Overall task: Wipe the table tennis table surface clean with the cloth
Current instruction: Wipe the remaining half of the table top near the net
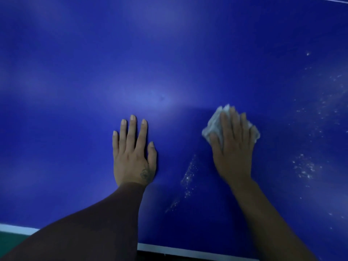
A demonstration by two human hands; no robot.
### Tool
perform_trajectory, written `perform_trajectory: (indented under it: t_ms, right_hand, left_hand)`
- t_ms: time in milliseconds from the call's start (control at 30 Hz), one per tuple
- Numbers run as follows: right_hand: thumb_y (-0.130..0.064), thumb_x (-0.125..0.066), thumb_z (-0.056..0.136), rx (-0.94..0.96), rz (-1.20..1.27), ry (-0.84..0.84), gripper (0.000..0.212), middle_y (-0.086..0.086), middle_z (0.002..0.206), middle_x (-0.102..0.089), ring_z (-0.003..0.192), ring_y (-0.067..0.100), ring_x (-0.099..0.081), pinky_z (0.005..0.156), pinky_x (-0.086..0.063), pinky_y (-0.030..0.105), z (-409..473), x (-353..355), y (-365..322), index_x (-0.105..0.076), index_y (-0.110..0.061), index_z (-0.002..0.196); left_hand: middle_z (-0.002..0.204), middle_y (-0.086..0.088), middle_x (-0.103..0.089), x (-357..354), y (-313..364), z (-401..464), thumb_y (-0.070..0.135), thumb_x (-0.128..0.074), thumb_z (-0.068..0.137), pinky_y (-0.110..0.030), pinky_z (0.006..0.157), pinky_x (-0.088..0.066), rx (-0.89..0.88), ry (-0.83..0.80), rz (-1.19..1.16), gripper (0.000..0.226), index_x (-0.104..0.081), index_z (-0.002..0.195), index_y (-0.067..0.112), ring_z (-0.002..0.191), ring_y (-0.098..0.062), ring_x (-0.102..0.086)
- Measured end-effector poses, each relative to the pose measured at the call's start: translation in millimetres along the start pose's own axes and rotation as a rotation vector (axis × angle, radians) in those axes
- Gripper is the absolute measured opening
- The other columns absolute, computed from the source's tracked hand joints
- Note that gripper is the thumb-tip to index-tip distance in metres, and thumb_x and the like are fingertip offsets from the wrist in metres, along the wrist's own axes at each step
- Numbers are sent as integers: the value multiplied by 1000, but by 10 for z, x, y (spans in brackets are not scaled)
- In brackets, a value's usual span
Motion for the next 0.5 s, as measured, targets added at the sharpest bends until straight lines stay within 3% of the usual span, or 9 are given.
perform_trajectory:
  t_ms: [167, 367, 500]
  right_hand:
    - [-49, -30, 116, 66, -60, -29, 61, 3, 179, -13, 165, 34, -9, 131, -7, 61, 629, -93, -304, -24, -21, 170]
    - [-47, -39, 113, 386, -102, -273, 67, 1, 180, -2, 166, 29, -1, 130, -13, 63, -743, -365, -870, -15, -23, 172]
    - [-42, -44, 111, 497, -118, -271, 69, -2, 180, -7, 165, 28, -9, 131, -13, 61, -552, -371, -850, -16, -24, 171]
  left_hand:
    - [176, -7, -21, -6, -7, -12, 33, -43, 108, -59, 130, -16, 3, -5, 0, 61, -35, 166, 17, 164, -30, -12]
    - [176, -9, -21, -5, 2, -10, 33, -41, 109, -59, 131, -14, -2, -5, -7, 60, -32, 166, 15, 164, -31, -12]
    - [176, -9, -22, -10, -4, -13, 32, -42, 109, -59, 130, -15, -2, 0, -16, 60, -33, 166, 16, 164, -31, -12]
Point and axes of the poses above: each hand's wrist, its own z-axis towards the middle knuckle, its own x-axis out of the back of the hand, y = z × x, the point moved 7 cm from there along z, towards the middle knuckle
